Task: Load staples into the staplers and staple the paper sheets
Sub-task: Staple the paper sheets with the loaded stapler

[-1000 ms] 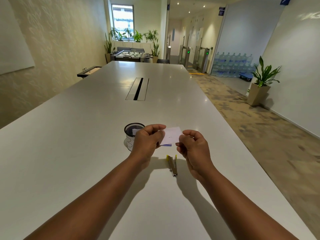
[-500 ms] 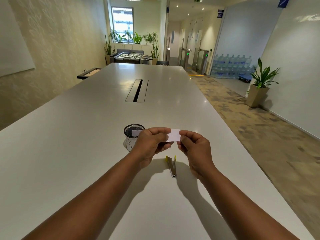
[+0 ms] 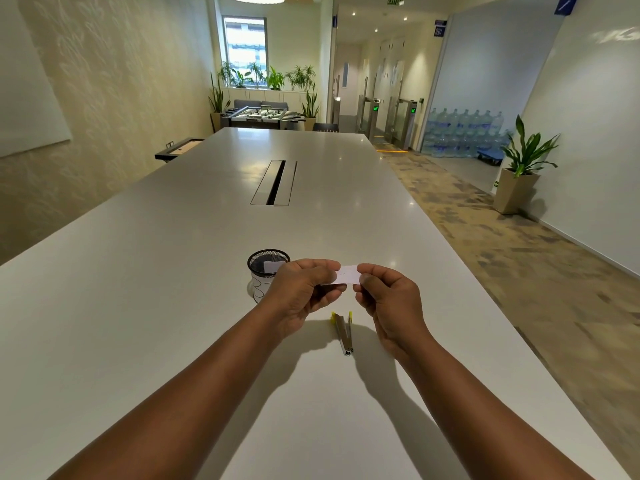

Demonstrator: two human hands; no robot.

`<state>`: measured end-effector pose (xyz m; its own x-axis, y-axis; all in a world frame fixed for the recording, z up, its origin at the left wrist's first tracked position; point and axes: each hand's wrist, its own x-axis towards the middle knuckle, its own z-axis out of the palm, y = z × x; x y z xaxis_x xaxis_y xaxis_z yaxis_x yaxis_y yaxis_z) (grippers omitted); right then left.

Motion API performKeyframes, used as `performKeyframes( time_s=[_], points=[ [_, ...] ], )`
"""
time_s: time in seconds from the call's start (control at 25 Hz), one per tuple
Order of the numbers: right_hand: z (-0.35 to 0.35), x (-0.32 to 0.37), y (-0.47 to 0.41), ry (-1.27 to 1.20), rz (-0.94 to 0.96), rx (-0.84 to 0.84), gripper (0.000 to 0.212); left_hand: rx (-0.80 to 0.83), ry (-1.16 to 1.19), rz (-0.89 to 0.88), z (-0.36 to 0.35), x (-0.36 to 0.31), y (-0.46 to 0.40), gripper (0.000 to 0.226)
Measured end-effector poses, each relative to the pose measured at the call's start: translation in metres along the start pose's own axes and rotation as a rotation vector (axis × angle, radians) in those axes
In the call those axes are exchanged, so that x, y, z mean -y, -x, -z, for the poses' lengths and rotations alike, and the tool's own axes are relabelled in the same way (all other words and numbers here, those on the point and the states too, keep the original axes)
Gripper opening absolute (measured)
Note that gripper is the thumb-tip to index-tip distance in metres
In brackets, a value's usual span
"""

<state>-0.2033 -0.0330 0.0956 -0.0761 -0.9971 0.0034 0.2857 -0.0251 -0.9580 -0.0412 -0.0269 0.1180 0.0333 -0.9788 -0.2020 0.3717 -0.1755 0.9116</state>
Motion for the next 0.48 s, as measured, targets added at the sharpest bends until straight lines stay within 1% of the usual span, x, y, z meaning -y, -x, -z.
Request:
performKeyframes(
  time_s=[0.24,0.48],
  points=[
    [-0.0002,-0.0005,0.0013,0.01,0.006,0.007,0.018,-0.026,-0.024,0.027,-0.0013,0.0015,-0.0012,0.021],
    [0.0012,-0.0046,0.0034,0.026,-0.001,0.02,0.017,-0.092,-0.06,0.048,-0.0037,0.0053,-0.0065,0.015]
  ],
)
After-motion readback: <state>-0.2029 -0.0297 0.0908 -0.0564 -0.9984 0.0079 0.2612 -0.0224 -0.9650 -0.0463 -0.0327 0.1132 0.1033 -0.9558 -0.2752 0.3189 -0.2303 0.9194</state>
